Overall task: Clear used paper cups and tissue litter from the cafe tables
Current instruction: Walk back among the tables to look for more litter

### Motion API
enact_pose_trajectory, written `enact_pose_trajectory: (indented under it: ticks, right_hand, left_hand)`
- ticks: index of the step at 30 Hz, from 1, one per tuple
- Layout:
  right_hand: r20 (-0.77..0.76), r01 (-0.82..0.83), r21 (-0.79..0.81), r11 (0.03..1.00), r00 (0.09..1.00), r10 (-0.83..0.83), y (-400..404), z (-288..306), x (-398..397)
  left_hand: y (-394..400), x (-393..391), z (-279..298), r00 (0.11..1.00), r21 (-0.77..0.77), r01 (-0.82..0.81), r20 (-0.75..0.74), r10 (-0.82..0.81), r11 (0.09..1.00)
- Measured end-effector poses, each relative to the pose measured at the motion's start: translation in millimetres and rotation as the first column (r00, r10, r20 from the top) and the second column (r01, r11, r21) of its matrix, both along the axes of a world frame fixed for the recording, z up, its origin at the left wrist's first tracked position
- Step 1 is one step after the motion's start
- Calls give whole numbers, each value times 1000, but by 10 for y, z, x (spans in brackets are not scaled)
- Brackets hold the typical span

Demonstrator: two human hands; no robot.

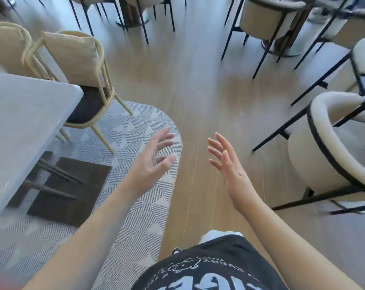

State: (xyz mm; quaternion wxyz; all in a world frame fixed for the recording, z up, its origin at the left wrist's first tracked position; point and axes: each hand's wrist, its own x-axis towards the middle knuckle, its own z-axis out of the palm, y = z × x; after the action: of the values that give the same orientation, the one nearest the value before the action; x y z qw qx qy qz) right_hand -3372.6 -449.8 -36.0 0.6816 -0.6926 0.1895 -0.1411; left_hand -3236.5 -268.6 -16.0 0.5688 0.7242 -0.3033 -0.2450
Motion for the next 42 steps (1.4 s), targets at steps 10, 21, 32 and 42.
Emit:
enact_pose_trajectory:
  ticks: [10,21,32,42]
  right_hand:
    - [5,-46,56,997,999,46,-1348,-89,1661]
    - [31,-101,52,994,995,99,-2673,38,3359]
    - [2,-134,49,990,991,134,-3268,-5,5621]
    - [22,-122,17,992,992,122,-3943,80,7357]
  left_hand:
    - [-1289,1639,-89,991,-9,-110,-76,109,994]
    - [-2502,3287,15,980,-30,-179,-91,176,983]
    - [-2878,5479,-252,968,-6,-234,-96,232,972]
    - [-3548,7174,-33,982,-15,-175,-68,174,984]
